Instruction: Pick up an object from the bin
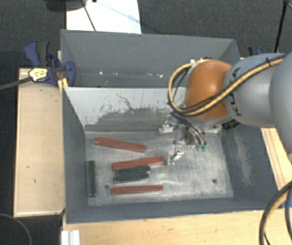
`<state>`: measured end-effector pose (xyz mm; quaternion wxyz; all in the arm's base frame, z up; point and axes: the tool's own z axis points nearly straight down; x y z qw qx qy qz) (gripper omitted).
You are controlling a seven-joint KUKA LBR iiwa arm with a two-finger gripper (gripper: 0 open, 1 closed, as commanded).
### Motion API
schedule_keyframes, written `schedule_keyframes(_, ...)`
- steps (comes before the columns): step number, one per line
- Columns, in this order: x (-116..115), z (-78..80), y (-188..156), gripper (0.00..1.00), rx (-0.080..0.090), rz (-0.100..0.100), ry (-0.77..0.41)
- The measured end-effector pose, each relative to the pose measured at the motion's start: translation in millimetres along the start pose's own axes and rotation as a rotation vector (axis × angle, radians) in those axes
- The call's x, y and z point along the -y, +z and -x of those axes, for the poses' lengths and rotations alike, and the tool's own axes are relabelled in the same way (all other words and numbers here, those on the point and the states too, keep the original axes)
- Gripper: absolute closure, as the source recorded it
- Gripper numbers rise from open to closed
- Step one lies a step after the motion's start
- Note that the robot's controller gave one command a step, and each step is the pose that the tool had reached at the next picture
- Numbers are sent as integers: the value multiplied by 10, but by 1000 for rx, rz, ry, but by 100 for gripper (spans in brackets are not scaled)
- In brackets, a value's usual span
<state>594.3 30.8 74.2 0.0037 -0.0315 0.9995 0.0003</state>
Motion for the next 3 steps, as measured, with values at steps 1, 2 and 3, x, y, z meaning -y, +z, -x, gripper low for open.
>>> schedule_keyframes(1,-601,-359,-23,100,12,1,-371)
schedule_keyframes(2,-601,-359,-23,100,12,1,-371)
schedule_keyframes(3,-682,-326,-1561,100,-2,1,-287)
